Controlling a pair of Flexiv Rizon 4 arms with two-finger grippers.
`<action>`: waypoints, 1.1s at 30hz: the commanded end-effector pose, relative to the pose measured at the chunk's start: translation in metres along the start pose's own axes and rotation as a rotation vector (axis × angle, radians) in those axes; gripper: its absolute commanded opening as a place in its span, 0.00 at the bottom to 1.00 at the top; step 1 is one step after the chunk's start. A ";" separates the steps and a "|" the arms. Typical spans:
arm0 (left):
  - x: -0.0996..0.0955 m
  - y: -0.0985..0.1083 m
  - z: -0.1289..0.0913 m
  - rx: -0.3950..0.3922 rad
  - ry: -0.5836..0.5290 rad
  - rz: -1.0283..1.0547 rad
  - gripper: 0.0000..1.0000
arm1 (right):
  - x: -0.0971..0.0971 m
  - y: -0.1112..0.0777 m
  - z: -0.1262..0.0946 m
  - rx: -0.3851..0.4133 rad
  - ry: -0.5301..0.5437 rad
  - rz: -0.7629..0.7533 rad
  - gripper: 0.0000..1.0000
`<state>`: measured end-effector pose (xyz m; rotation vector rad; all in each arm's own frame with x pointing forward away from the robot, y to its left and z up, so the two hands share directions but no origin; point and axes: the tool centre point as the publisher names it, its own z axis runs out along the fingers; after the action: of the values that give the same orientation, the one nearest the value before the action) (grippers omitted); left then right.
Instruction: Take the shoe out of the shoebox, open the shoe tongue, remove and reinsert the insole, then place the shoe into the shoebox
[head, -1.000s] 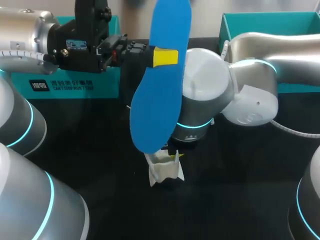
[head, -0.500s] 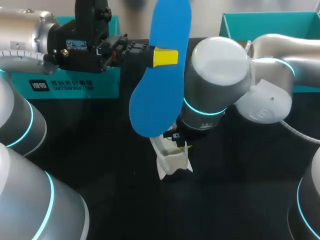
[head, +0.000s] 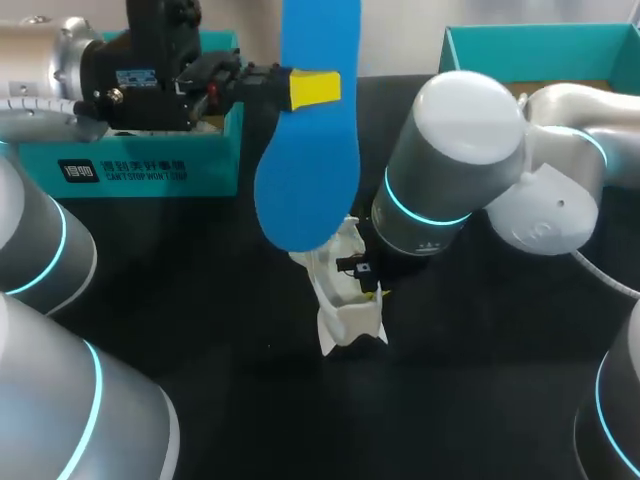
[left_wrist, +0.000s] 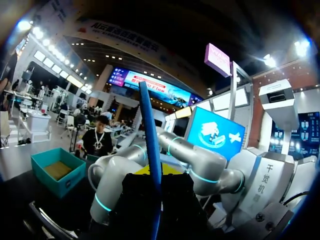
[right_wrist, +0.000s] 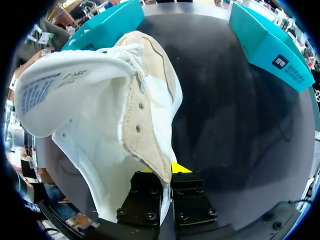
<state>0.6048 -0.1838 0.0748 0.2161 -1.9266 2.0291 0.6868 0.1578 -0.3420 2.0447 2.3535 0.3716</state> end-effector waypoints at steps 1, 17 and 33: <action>0.002 0.005 -0.019 -0.005 -0.018 0.006 0.00 | -0.008 -0.006 0.005 -0.001 0.037 0.014 0.00; -0.003 0.012 -0.048 -0.054 -0.054 0.004 0.00 | -0.005 -0.021 0.017 0.026 0.057 0.081 0.00; -0.005 0.017 -0.055 -0.069 -0.090 -0.002 0.00 | -0.003 -0.027 0.037 0.043 0.096 0.091 0.00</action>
<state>0.6130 -0.1319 0.0538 0.2903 -2.0417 1.9793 0.6655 0.1546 -0.3788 2.2062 2.3435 0.4296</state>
